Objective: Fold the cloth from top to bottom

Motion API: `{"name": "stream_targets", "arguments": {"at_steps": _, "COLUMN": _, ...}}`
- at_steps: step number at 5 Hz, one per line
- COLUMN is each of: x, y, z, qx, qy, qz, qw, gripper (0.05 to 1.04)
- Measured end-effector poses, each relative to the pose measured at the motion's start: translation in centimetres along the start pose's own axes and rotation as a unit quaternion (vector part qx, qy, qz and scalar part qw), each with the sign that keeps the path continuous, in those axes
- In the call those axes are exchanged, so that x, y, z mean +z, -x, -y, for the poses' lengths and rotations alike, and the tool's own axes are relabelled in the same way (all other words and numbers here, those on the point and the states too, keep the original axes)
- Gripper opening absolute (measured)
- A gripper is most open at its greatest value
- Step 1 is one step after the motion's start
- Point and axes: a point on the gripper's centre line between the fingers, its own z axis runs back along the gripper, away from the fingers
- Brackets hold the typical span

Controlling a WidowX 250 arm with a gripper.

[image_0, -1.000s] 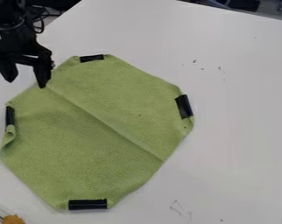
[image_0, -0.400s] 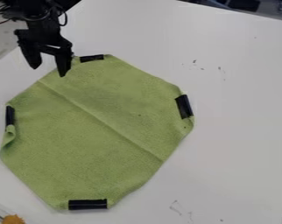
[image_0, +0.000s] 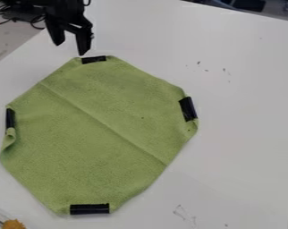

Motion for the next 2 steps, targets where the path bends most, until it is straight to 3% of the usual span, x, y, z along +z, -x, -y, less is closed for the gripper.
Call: {"name": "stream_targets", "arguments": {"at_steps": 2, "x": -2.3, "y": -1.7, "z": 0.8, "qx": -0.022, "qy": 0.014, "qz": -0.012, "qw": 0.9996, "gripper": 1.0}}
